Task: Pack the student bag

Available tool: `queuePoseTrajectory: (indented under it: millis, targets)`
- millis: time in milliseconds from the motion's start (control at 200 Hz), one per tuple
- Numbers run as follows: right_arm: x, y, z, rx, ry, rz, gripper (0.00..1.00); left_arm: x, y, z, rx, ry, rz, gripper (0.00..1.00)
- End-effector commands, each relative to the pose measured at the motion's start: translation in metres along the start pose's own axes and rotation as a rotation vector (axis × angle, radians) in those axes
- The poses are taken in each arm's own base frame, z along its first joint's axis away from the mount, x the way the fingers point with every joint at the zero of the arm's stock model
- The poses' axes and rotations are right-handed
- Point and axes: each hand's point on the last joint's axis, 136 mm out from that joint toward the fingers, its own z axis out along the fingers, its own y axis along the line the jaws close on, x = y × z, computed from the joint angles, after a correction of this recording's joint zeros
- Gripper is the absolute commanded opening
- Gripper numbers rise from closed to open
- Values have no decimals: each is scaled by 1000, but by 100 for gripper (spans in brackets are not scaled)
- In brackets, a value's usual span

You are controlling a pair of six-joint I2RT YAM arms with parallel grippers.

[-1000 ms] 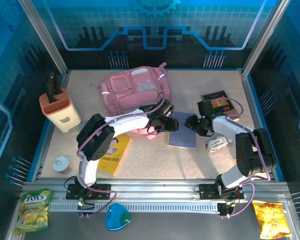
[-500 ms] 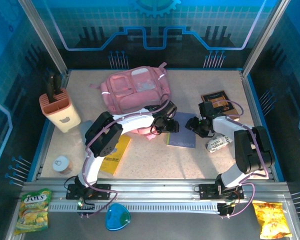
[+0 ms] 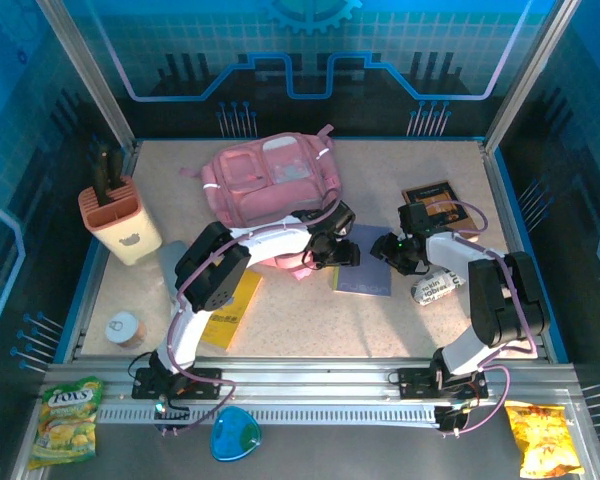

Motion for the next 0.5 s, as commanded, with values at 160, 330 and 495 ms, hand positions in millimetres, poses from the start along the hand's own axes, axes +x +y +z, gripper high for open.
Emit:
queuePoseTrajectory:
  millis: [160,330,495]
  targets:
    - [13,-14,9,15,62,64,57,-4,-42,-29,208,66,-34,55]
    - [13,-15,8,7,61,82,57,-3,-62,-59,308,54,-43,48]
    - [15,-14,10,-5,69,86,52,-7,-60,-64,331,18,-57,41]
